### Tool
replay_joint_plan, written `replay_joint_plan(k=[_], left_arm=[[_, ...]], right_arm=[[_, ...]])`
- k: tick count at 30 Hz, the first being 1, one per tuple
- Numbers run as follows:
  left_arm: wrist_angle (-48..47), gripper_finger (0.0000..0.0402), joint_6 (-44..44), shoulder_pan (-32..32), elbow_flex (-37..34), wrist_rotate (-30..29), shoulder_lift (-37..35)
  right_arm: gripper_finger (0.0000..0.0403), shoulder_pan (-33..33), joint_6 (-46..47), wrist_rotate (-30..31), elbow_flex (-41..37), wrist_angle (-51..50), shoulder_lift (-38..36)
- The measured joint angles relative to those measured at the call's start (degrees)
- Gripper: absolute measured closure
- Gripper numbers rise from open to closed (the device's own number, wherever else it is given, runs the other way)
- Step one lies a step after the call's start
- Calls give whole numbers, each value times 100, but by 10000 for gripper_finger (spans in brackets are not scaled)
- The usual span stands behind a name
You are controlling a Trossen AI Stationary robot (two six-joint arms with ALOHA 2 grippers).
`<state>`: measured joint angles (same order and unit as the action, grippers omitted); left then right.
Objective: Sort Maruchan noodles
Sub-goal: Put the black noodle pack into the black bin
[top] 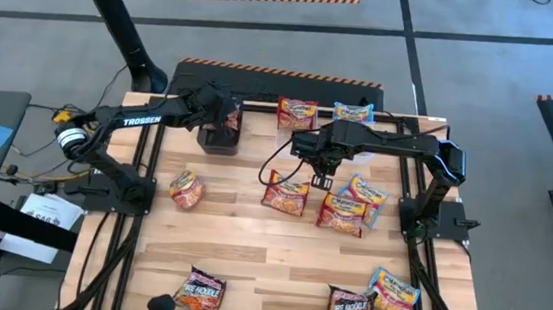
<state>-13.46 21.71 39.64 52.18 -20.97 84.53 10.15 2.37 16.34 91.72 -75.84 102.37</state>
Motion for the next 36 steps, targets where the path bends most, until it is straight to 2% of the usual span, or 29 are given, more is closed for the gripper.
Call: replay_joint_plan(k=[6,12,14,21,25,30,36], left_arm=[[142,402,-129,28,0,76,0],[137,396,-238,113,0,872,0],[112,385,-296,128,0,958,-2],[21,313,-484,212,0,1006,-4],[-124,279,-658,210,79,740,-4],[-641,267,-673,210,345,679,-8],[-988,269,-719,210,588,890,-11]], right_arm=[[271,0,0,2,0,0,0],[271,0,2,0,0,0,0],[271,0,2,0,0,-1,0],[271,0,2,0,0,-2,0],[271,0,3,0,0,-2,0],[271,0,2,0,0,-2,0],[271,0,7,0,0,-2,0]])
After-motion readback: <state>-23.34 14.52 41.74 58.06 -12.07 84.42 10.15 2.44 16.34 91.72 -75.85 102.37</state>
